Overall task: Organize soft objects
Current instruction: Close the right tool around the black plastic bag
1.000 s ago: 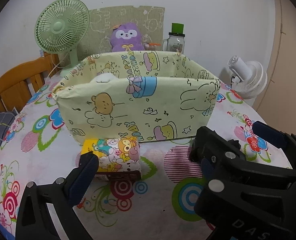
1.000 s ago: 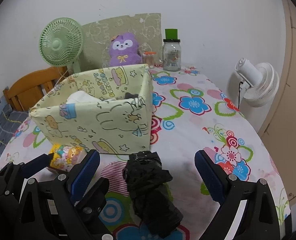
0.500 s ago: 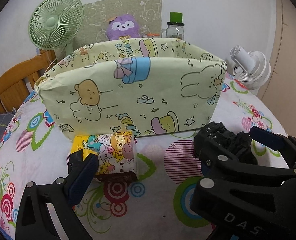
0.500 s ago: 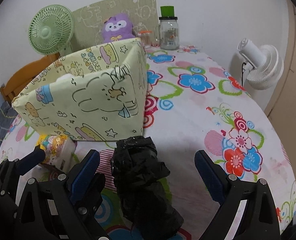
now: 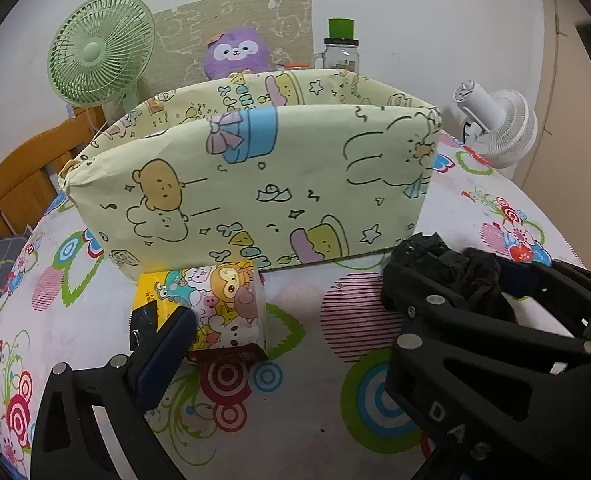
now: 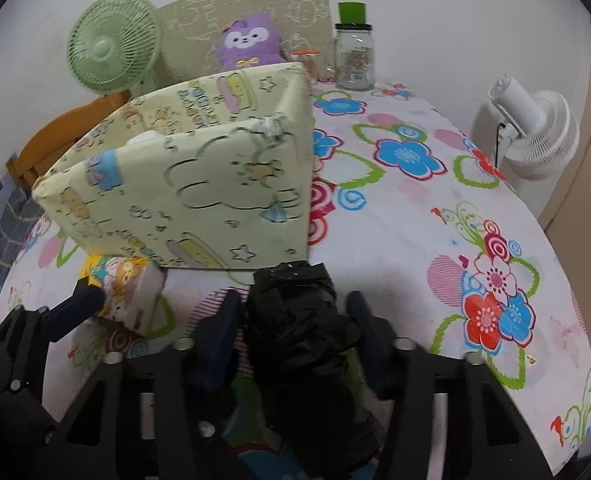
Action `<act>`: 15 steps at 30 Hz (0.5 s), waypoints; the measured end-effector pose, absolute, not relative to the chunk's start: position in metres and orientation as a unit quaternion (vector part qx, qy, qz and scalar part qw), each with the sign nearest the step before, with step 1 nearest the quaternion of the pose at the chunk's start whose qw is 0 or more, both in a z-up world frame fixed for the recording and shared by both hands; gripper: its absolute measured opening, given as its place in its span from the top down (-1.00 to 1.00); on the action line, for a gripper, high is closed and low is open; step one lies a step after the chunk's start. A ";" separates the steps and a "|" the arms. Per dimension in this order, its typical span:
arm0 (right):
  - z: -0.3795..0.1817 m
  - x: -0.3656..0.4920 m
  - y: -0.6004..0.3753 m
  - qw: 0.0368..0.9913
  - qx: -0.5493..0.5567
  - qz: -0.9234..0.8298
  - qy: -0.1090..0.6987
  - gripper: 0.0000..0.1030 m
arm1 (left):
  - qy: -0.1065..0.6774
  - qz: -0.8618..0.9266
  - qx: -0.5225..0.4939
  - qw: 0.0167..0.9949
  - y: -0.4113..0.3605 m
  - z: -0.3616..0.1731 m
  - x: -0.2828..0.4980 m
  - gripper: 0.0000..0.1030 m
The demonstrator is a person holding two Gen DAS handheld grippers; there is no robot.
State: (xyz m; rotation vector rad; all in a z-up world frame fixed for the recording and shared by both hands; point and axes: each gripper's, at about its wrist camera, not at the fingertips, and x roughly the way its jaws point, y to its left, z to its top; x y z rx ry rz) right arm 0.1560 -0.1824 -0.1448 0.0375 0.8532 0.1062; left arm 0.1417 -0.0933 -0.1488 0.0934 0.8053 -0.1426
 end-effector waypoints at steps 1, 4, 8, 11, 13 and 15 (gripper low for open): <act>-0.144 0.156 -0.182 0.909 0.018 0.054 0.413 0.03 | 0.391 -0.071 0.042 0.917 -0.092 -0.148 0.142 -0.99; -0.141 0.154 -0.180 0.910 0.015 0.055 0.410 0.22 | 0.391 -0.074 0.038 0.916 -0.090 -0.147 0.140 -0.99; -0.138 0.152 -0.177 0.912 0.007 0.049 0.407 0.24 | 0.389 -0.068 0.039 0.918 -0.088 -0.145 0.138 -0.99; -0.134 0.149 -0.173 0.914 0.003 0.050 0.402 0.24 | 0.386 -0.067 0.035 0.919 -0.084 -0.143 0.136 -0.99; -0.131 0.148 -0.171 0.916 0.003 0.052 0.398 0.24 | 0.383 -0.065 0.033 0.921 -0.082 -0.140 0.134 -0.99; -0.128 0.146 -0.168 0.917 0.001 0.054 0.394 0.24 | 0.379 -0.063 0.030 0.923 -0.078 -0.138 0.132 -0.99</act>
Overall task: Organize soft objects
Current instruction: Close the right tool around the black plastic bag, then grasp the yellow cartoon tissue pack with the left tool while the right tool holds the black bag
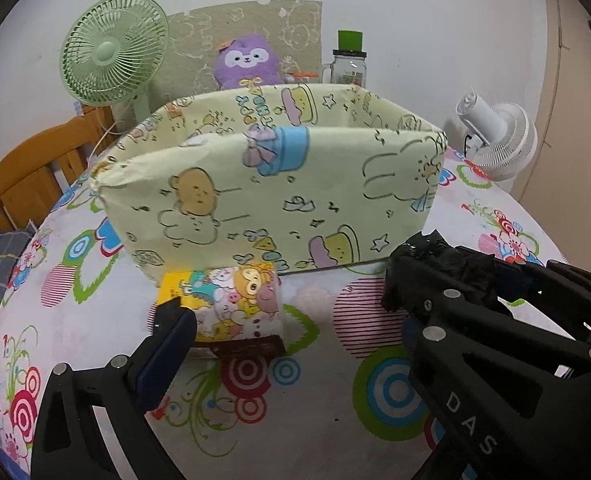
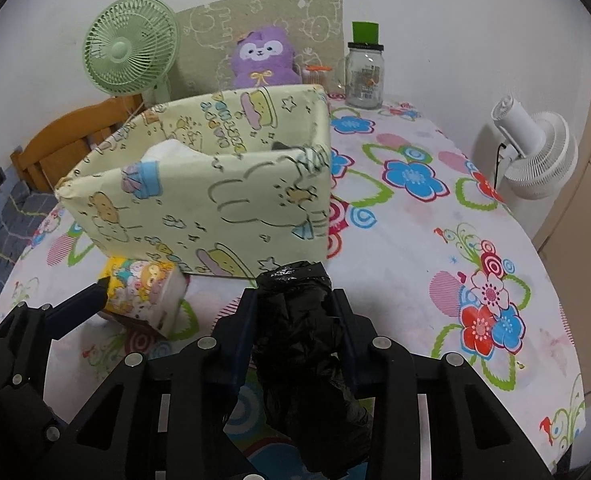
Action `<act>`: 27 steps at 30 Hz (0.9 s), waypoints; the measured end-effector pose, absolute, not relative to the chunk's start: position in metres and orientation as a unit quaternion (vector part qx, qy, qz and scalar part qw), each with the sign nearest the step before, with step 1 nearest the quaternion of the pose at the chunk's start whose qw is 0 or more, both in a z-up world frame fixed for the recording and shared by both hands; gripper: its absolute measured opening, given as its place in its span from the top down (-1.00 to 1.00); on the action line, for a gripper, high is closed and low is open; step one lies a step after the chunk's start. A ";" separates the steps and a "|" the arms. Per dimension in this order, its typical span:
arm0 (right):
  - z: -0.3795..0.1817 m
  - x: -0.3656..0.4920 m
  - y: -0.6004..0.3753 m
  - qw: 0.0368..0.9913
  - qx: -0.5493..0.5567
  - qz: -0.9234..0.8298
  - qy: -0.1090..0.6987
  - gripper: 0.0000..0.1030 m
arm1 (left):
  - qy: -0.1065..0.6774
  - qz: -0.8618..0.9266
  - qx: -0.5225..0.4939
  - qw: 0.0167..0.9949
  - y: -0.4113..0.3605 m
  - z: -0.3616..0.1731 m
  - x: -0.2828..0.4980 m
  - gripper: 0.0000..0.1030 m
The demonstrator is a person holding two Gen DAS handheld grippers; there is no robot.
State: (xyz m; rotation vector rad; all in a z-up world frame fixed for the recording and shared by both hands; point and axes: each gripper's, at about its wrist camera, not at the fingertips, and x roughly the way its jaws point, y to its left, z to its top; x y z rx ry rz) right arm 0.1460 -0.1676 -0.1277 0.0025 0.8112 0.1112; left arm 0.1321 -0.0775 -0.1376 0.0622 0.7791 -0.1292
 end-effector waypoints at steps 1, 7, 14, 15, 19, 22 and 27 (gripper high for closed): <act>-0.126 0.145 -0.165 0.918 0.000 0.055 0.393 0.24 | 0.378 -0.062 0.029 0.923 -0.076 -0.136 0.132 -0.99; -0.119 0.143 -0.153 0.921 0.000 0.064 0.384 0.24 | 0.371 -0.050 0.016 0.927 -0.061 -0.131 0.131 -0.99; -0.119 0.146 -0.140 0.921 -0.002 0.071 0.383 0.24 | 0.371 -0.034 0.010 0.928 -0.044 -0.132 0.134 -0.99; -0.119 0.147 -0.138 0.921 -0.002 0.071 0.383 0.24 | 0.372 -0.032 0.008 0.928 -0.042 -0.132 0.134 -0.99; -0.119 0.149 -0.132 0.920 -0.005 0.072 0.384 0.24 | 0.373 -0.023 0.008 0.927 -0.036 -0.134 0.137 -0.99; -0.120 0.151 -0.130 0.920 -0.004 0.072 0.385 0.24 | 0.374 -0.016 0.011 0.927 -0.034 -0.135 0.140 -0.99; -0.122 0.155 -0.128 0.919 -0.005 0.071 0.388 0.24 | 0.378 -0.012 0.009 0.925 -0.033 -0.138 0.144 -0.99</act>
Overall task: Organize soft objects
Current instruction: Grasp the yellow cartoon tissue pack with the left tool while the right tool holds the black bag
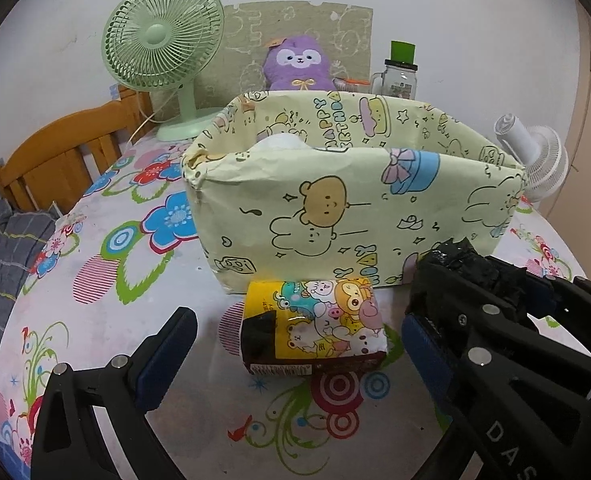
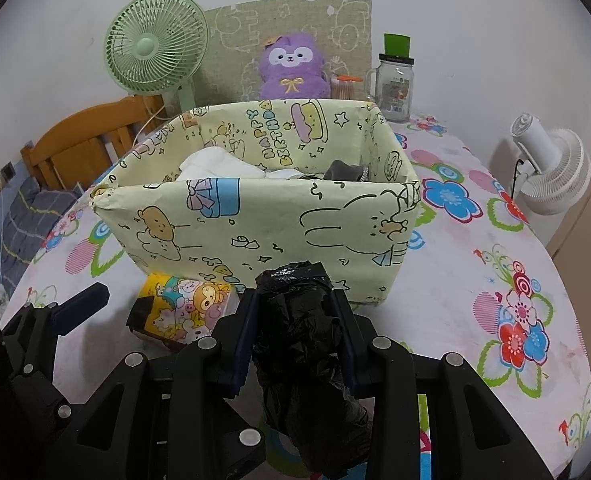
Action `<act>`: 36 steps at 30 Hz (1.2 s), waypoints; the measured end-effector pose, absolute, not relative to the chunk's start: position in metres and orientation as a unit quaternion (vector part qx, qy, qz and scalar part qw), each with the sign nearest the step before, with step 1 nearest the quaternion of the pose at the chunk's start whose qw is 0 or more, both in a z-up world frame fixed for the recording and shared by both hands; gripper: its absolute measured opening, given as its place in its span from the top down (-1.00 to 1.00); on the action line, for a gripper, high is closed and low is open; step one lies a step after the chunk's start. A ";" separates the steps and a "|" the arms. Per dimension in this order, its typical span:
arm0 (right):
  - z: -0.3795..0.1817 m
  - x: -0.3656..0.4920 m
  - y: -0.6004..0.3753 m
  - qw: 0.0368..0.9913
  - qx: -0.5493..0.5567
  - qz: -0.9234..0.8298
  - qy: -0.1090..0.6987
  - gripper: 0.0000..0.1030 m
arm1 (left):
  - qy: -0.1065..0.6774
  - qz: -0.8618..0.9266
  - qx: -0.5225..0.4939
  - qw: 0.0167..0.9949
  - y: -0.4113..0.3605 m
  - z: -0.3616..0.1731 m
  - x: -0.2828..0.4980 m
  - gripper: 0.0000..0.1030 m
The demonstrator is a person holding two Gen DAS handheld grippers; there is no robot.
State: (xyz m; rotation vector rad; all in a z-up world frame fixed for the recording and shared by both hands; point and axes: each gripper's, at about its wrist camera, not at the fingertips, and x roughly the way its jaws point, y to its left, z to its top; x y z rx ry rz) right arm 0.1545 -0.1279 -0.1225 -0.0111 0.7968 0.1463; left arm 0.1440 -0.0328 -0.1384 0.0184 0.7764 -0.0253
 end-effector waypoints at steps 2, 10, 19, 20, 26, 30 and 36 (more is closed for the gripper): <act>-0.123 0.156 -0.128 0.919 -0.005 0.070 0.389 0.24 | 0.381 -0.013 0.007 0.924 -0.032 -0.140 0.146 -0.99; -0.130 0.161 -0.129 0.915 -0.003 0.070 0.398 0.24 | 0.391 -0.010 0.011 0.920 -0.033 -0.147 0.152 -0.85; -0.134 0.162 -0.129 0.911 -0.001 0.072 0.406 0.24 | 0.401 -0.011 0.007 0.916 -0.034 -0.153 0.156 -0.56; -0.134 0.162 -0.129 0.911 -0.001 0.072 0.406 0.24 | 0.403 -0.013 0.008 0.915 -0.034 -0.153 0.157 -0.52; -0.135 0.161 -0.129 0.910 -0.001 0.072 0.409 0.23 | 0.408 -0.012 0.016 0.913 -0.037 -0.154 0.156 -0.50; -0.135 0.158 -0.128 0.909 -0.001 0.072 0.410 0.24 | 0.408 -0.017 0.013 0.913 -0.037 -0.154 0.151 -0.48; -0.132 0.152 -0.129 0.911 -0.004 0.072 0.407 0.23 | 0.409 -0.026 0.004 0.912 -0.037 -0.151 0.142 -0.47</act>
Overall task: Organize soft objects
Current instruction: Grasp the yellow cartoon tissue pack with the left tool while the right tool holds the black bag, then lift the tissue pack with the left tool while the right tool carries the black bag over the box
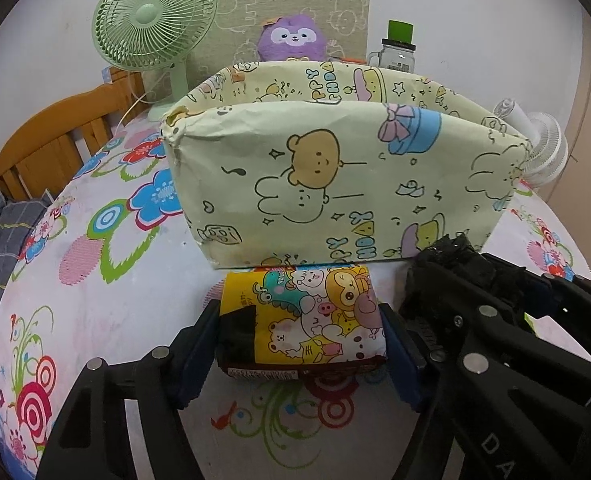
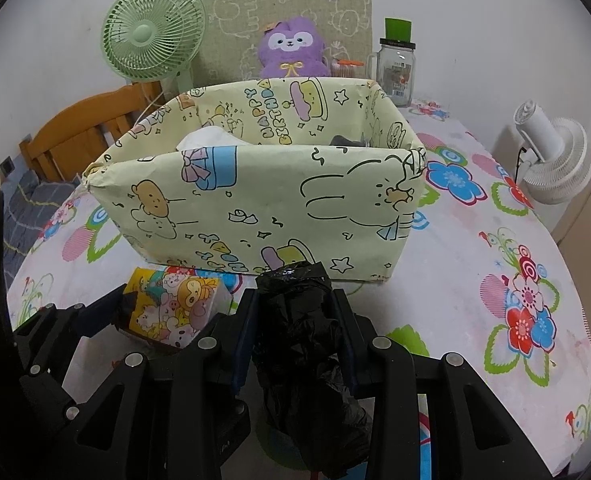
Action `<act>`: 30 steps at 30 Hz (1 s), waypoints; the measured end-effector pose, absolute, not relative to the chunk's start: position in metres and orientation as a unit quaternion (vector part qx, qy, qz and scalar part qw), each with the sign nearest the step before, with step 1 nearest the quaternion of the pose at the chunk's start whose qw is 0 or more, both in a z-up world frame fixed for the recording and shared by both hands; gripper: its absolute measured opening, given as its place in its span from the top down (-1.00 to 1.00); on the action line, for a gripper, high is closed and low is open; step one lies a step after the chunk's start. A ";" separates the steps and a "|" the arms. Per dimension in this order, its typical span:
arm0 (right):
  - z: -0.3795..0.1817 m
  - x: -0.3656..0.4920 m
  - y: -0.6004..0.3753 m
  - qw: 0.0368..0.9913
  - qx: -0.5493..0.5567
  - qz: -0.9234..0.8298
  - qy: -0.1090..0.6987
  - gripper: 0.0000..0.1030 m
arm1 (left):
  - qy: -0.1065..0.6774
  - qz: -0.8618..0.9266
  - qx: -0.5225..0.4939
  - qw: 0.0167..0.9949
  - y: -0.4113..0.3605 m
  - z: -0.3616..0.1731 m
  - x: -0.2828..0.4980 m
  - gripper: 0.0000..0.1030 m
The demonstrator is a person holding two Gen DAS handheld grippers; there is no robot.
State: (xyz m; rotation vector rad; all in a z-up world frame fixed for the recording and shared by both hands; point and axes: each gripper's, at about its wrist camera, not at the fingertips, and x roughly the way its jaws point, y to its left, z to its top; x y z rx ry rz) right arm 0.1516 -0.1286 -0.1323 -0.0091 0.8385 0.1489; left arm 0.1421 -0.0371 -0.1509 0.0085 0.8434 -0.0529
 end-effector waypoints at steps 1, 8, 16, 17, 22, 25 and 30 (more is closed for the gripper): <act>-0.131 0.150 -0.129 0.911 -0.005 0.072 0.406 0.24 | 0.409 -0.027 0.004 0.912 -0.037 -0.150 0.141 -0.47; -0.123 0.141 -0.131 0.915 -0.001 0.071 0.396 0.24 | 0.398 -0.029 0.007 0.917 -0.040 -0.140 0.131 -0.47; -0.112 0.131 -0.132 0.922 0.001 0.072 0.381 0.24 | 0.382 -0.030 0.007 0.924 -0.041 -0.127 0.121 -0.47; -0.111 0.131 -0.133 0.922 0.001 0.072 0.380 0.24 | 0.380 -0.030 0.007 0.925 -0.041 -0.125 0.120 -0.47; -0.104 0.125 -0.135 0.926 0.003 0.072 0.371 0.24 | 0.371 -0.031 0.009 0.928 -0.043 -0.119 0.114 -0.47; -0.100 0.121 -0.135 0.928 0.003 0.073 0.365 0.24 | 0.366 -0.031 0.010 0.930 -0.044 -0.115 0.110 -0.47; -0.091 0.116 -0.136 0.933 0.004 0.073 0.353 0.24 | 0.354 -0.030 0.011 0.935 -0.044 -0.106 0.105 -0.47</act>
